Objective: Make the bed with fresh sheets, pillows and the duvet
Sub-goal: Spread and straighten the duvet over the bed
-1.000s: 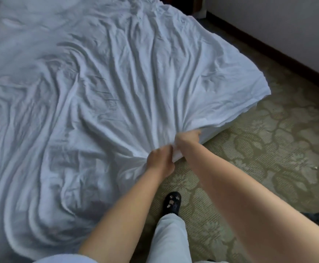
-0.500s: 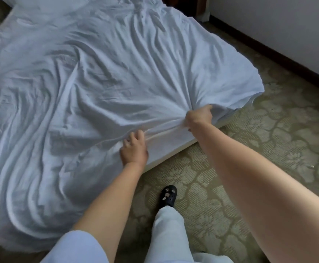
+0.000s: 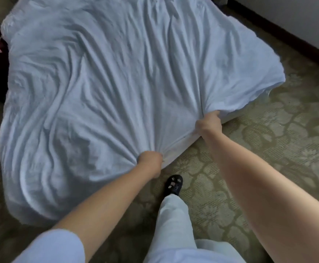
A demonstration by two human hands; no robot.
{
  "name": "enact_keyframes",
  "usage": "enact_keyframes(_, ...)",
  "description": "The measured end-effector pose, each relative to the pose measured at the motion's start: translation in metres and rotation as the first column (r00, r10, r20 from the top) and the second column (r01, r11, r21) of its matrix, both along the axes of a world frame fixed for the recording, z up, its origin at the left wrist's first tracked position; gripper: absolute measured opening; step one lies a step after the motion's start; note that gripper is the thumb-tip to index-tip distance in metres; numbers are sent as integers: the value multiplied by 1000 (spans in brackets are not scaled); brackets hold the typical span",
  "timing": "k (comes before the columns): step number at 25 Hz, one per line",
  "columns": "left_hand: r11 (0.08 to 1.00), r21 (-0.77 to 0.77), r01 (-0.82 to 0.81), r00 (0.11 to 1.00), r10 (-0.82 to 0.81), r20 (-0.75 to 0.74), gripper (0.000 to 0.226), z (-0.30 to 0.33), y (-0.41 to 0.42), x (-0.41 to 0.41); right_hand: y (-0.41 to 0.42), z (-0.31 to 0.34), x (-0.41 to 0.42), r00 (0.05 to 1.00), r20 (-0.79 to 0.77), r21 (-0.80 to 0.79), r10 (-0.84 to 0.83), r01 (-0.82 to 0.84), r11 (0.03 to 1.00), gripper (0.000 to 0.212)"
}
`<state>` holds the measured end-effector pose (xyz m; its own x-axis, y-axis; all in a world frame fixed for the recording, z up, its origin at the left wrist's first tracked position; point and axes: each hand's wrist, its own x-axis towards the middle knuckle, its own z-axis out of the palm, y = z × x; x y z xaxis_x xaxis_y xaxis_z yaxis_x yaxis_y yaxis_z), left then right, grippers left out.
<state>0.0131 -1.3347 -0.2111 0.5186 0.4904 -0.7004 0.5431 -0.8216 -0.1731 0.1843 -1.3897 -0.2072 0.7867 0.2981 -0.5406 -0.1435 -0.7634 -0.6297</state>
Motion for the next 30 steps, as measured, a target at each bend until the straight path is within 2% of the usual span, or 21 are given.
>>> enact_keyframes(2, 999, -28, 19, 1000, -19, -20, 36, 10, 24, 14, 4, 2, 7, 997, 67, 24, -35, 33, 999, 68)
enact_keyframes(6, 996, -84, -7, 999, 3, -52, 30, 11, 38, 16, 6, 3, 10, 994, 82, 41, -79, 76, 996, 75)
enact_keyframes(7, 996, -85, -14, 999, 11, -39, 29, 12, 39, 16, 6, 4, 8, 988, 127, 66, -92, 84, 994, 77)
enact_keyframes(9, 999, -14, -43, 998, 43, 54, 30, 18, 37, 21, 5, 4, 6, 944, 323, 126, -61, 21, 992, 77)
enact_keyframes(11, 994, 20, -106, 988, 103, 111, 46, 15, 33, 21, 1, -10, 9, 891, 444, 38, 90, -119, 992, 66)
enact_keyframes(12, 989, -85, -122, 988, 129, 83, 61, 5, 27, 16, -3, -25, 12, 896, 399, -73, 194, -180, 981, 56)
enact_keyframes(13, 951, -257, -173, 984, 177, -7, 75, -6, 17, 9, -8, -39, 15, 902, 288, -209, 321, -268, 941, 47)
enact_keyframes(14, 879, -408, -246, 968, 203, -145, 81, -19, 10, 2, -14, -52, 17, 894, 119, -326, 431, -375, 868, 40)
enact_keyframes(15, 831, -476, -287, 952, 192, -237, 77, -30, 10, -3, -19, -61, 17, 864, -31, -396, 503, -472, 788, 35)
enact_keyframes(16, 845, -466, -262, 958, 168, -234, 66, -39, 17, -3, -22, -66, 19, 833, -102, -415, 543, -532, 738, 31)
enact_keyframes(17, 888, -411, -207, 976, 156, -155, 54, -48, 28, 0, -23, -70, 22, 821, -113, -405, 559, -552, 729, 29)
enact_keyframes(19, 938, -288, -190, 980, 199, 0, 46, -54, 49, 15, -19, -70, 33, 830, -68, -389, 554, -533, 751, 28)
enact_keyframes(23, 936, -326, -130, 990, 139, 2, 51, -54, 75, 68, -1, -70, 71, 865, -80, -380, 496, -486, 787, 31)
enact_keyframes(26, 925, -372, -75, 994, 101, 51, 56, -56, 95, 133, 16, -67, 106, 880, -160, -379, 447, -473, 795, 44)
enact_keyframes(28, 909, -417, -26, 990, 81, 117, 58, -56, 104, 181, 27, -65, 132, 909, -196, -321, 369, -414, 852, 52)
enact_keyframes(30, 909, -412, 65, 985, 8, 173, 61, -56, 113, 232, 36, -67, 162, 940, -161, -267, 300, -335, 904, 54)
